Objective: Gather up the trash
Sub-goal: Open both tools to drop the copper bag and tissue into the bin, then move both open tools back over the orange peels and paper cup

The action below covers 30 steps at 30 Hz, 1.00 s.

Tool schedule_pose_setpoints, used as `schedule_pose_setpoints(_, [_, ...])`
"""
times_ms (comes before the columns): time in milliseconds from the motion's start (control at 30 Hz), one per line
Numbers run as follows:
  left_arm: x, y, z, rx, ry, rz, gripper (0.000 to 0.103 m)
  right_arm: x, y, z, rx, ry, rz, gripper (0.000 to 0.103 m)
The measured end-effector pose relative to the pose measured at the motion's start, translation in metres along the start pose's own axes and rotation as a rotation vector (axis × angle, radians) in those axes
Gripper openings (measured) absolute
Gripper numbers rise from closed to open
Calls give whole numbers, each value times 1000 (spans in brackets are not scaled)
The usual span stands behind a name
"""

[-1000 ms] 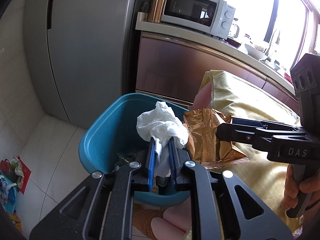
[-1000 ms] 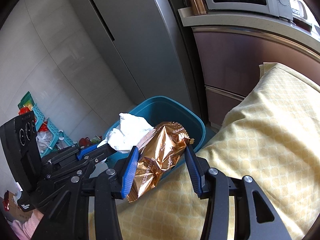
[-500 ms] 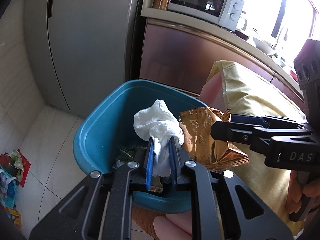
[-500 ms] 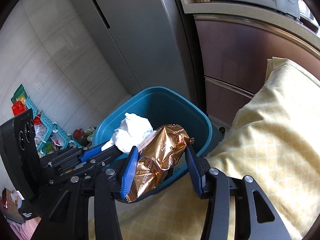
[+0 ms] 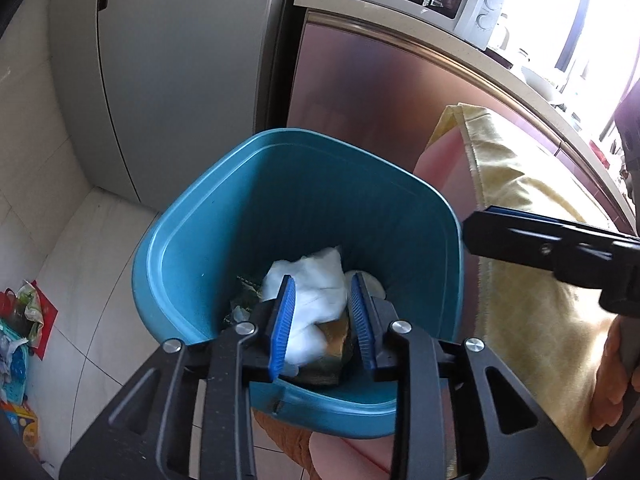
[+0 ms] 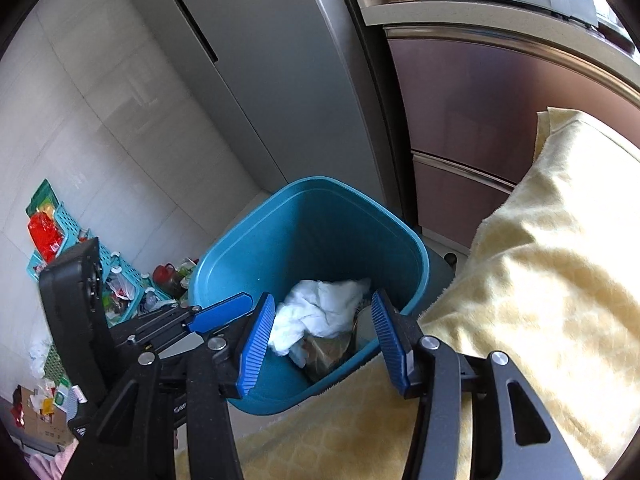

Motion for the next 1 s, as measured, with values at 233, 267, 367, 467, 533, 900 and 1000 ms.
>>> schedule_pose_setpoints(233, [-2,-15,1,-6,15,37,35,3,-27,6,-38,24,46,48])
schedule_pose_setpoints(267, [-3,-19,4,-1,18,47,35,4,-34,7,-41,22,56,48])
schedule_pose_setpoints(367, [-8,-34,14,22,26,82,42,6,-58,9,-50,11,94,48])
schedule_pose_setpoints(467, [-12,-53,31,69,44,124,46,10,-85,16,-42,5,139,48])
schedule_pose_setpoints(533, [-14,-64,50,115,65,139,48,13,-106,25,-33,2,169,48])
schedule_pose_setpoints(900, [8,-100,200,422,259,129,54,43,-211,100,136,64,287,48])
schedule_pose_setpoints(1000, [22,-101,241,475,314,107,55,54,-237,124,192,107,324,48])
Point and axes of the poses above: each gripper's, at about its wrist camera, not at the fingertips, and y roughly the way its jaws point, z to its right, x to its underside, the point moved 8 cm from there along y, roughly the way its jaws point, and after that the axes turned 9 degrees about z, right-handed, at the moved point
